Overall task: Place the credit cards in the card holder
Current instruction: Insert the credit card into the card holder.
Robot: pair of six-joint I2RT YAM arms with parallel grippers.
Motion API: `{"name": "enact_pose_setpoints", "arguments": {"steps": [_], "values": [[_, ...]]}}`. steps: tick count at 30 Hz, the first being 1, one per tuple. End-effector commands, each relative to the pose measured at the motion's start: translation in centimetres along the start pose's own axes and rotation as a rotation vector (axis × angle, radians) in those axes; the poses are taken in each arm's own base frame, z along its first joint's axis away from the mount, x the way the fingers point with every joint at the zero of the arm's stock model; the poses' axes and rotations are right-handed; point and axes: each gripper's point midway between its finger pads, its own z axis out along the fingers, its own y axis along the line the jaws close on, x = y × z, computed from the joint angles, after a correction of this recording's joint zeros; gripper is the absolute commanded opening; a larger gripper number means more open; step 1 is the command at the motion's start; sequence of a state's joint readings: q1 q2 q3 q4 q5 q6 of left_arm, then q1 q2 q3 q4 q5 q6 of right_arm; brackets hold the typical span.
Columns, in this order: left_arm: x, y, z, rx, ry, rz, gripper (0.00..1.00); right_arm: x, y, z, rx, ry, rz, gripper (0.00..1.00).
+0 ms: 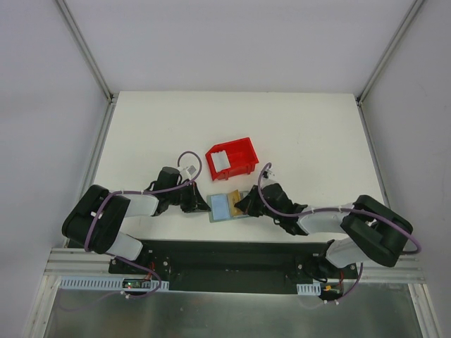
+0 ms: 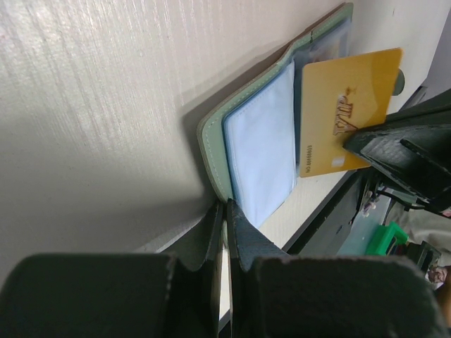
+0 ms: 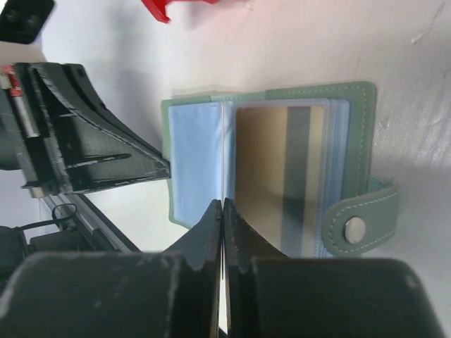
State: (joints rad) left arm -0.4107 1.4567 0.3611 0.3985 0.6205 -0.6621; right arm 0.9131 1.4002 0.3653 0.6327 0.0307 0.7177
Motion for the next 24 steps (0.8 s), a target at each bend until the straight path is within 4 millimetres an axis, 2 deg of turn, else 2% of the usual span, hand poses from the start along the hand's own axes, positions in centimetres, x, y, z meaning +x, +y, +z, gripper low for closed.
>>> {"name": "enact_pose_setpoints", "arguments": {"steps": [1, 6, 10, 19, 24], "values": [[1.5, 2.8, 0.0, -0.110, 0.039, -0.041, 0.00, -0.1, 0.6, 1.0, -0.022, 0.005, 0.027, 0.00], [1.4, 2.7, 0.0, -0.107, 0.038, -0.041, 0.00, 1.4, 0.9, 1.9, -0.053, 0.076, 0.047, 0.00], [1.4, 2.7, 0.0, -0.107, 0.037, -0.042, 0.00, 2.1, 0.3, 2.3, -0.041, 0.098, 0.075, 0.00], [1.2, 2.6, 0.1, -0.106, 0.036, -0.041, 0.00, 3.8, -1.0, 1.7, -0.003, 0.155, 0.100, 0.00], [1.2, 2.7, -0.1, -0.116, 0.027, -0.041, 0.00, 3.9, -1.4, 0.9, 0.003, 0.150, 0.102, 0.00]]}}
